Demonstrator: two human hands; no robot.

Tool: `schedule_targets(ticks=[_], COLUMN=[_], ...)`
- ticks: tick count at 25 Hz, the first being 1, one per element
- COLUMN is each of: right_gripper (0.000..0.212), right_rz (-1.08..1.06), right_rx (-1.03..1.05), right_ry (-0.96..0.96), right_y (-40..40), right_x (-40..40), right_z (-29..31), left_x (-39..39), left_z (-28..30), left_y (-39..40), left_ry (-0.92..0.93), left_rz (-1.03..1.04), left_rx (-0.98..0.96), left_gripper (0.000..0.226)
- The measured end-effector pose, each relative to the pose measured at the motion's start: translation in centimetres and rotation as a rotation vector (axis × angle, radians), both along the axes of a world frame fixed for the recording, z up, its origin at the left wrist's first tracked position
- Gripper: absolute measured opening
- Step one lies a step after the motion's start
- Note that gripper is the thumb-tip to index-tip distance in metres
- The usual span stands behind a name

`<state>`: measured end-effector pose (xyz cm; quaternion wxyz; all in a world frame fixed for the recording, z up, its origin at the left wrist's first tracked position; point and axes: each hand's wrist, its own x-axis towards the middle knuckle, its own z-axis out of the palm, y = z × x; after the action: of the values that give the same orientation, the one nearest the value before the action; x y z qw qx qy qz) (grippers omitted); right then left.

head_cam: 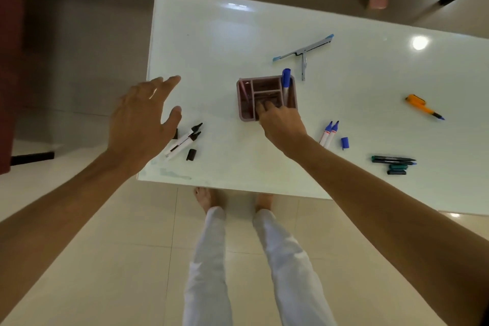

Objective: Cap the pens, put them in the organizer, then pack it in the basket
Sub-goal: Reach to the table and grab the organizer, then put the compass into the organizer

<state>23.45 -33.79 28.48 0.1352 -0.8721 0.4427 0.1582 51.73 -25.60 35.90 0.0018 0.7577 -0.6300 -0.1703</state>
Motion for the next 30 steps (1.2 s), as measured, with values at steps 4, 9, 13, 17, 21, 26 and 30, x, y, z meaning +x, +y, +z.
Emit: schedule_targets(ticks=[4, 9, 13, 17, 21, 26, 30], right_gripper=[0.042, 0.022, 0.06, 0.047, 0.018, 0.016, 0.02], right_rz=[0.004, -0.285, -0.245, -0.114, -0.045, -0.045, 0.192], right_rx=[-0.018, -0.22, -0.146, -0.187, -0.239, -0.399, -0.51], right_ry=[-0.033, -0.124, 0.099, 0.254, 0.222, -0.051, -0.329], right_y=[-0.9, -8.6, -15.9, -17.8, -18.4, -17.3, -13.8], right_x=[0.3, -3.0, -5.3, -6.5, -7.4, -9.0, -9.5], right_z=[4.1, 8.5, 2.9, -2.6, -3.2, 2.6, 10.2], left_x=[2.9, 5.9, 5.7, 3.2, 0.3, -2.3, -5.1], left_z=[-0.1, 0.2, -2.1, -5.5, -7.2, -4.3, 0.6], left_y=[0.2, -1.4, -3.6, -4.7, -5.1, -7.4, -12.1], left_ry=[0.008, 0.021, 0.041, 0.104, 0.22, 0.512, 0.803], left_rz=[-0.021, -0.051, -0.063, -0.06, 0.03, 0.233, 0.243], left_rx=[0.076, 0.094, 0.08, 0.056, 0.101, 0.007, -0.005], left_gripper=[0.058, 0.054, 0.053, 0.055, 0.054, 0.054, 0.043])
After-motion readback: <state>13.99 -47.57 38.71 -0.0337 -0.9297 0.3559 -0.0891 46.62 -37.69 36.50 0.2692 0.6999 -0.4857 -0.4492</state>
